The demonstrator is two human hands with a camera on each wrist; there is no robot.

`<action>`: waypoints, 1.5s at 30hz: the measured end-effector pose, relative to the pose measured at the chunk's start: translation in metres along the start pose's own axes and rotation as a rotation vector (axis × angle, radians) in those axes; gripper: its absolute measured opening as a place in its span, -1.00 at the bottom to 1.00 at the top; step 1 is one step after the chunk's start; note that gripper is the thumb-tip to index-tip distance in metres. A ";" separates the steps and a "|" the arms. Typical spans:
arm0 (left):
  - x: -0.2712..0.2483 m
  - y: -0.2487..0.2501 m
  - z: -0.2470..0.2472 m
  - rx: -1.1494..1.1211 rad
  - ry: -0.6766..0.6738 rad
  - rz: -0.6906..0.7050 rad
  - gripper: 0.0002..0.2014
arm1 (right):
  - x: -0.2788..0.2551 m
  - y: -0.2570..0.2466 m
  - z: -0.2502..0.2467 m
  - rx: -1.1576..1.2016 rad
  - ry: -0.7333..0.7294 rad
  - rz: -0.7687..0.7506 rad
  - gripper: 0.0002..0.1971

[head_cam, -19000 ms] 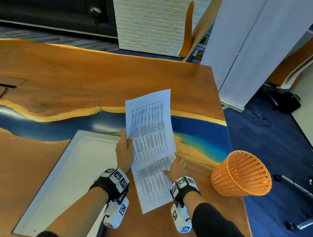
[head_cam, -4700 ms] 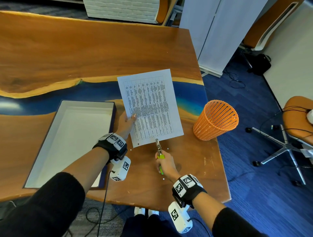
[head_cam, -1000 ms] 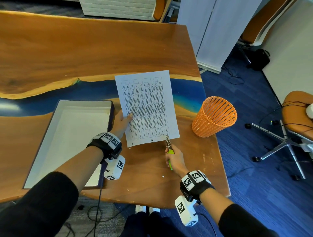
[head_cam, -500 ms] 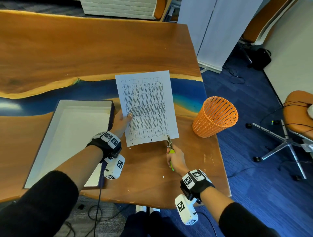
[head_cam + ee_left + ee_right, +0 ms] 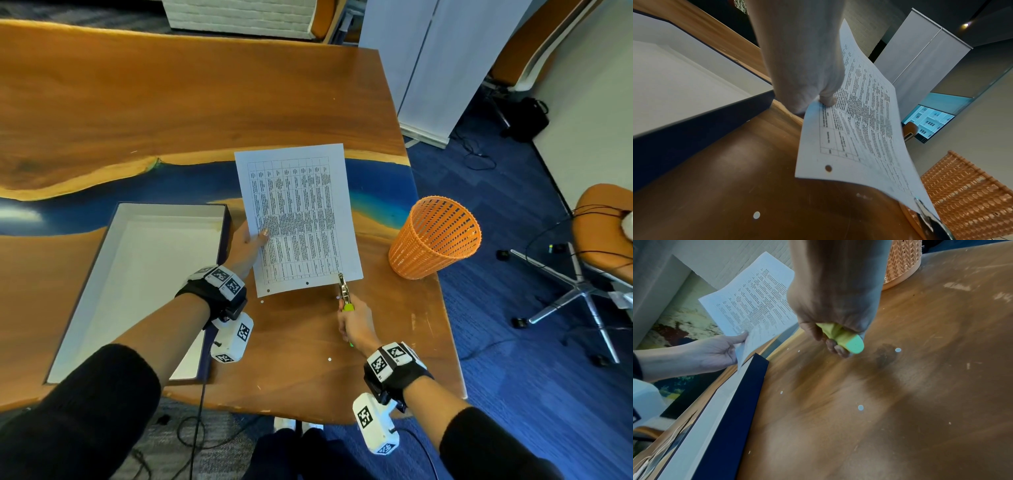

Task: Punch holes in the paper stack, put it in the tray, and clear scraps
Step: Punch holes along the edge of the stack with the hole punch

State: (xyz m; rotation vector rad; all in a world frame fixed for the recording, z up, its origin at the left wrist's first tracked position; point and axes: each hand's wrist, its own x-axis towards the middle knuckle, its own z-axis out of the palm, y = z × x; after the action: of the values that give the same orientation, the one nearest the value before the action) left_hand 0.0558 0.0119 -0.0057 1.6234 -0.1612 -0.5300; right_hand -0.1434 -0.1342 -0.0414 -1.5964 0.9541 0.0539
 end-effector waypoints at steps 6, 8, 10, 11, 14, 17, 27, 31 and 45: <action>0.003 -0.004 0.001 -0.001 0.005 -0.003 -0.62 | 0.002 0.003 -0.001 -0.029 -0.006 -0.014 -0.70; 0.003 -0.005 0.001 0.004 -0.004 0.000 -0.63 | 0.004 0.006 0.000 -0.035 0.001 -0.023 -0.73; 0.003 -0.006 0.001 0.009 -0.005 -0.001 -0.64 | 0.005 0.008 0.000 -0.037 -0.006 -0.030 -0.71; 0.003 -0.006 0.001 0.010 -0.003 -0.003 -0.64 | 0.005 0.009 0.000 -0.033 -0.010 -0.030 -0.70; 0.004 -0.008 0.002 0.015 0.001 0.008 -0.63 | 0.004 0.009 -0.001 -0.015 -0.010 -0.032 -0.75; 0.006 -0.008 0.002 0.023 0.013 0.009 -0.63 | -0.001 0.006 -0.003 0.018 -0.052 -0.057 -0.60; 0.009 -0.008 -0.002 0.056 0.026 0.001 -0.64 | -0.004 0.000 -0.005 0.066 -0.065 -0.164 -0.10; 0.010 -0.009 -0.003 0.070 0.029 -0.019 -0.63 | -0.002 0.004 -0.005 0.112 -0.046 -0.178 -0.06; 0.007 -0.005 -0.002 0.046 0.065 -0.001 -0.61 | -0.005 0.009 -0.008 0.093 -0.088 -0.146 -0.01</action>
State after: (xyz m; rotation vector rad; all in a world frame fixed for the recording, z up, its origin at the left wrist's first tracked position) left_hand 0.0619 0.0120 -0.0122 1.6831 -0.1246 -0.4764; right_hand -0.1553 -0.1375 -0.0437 -1.5600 0.7596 -0.0206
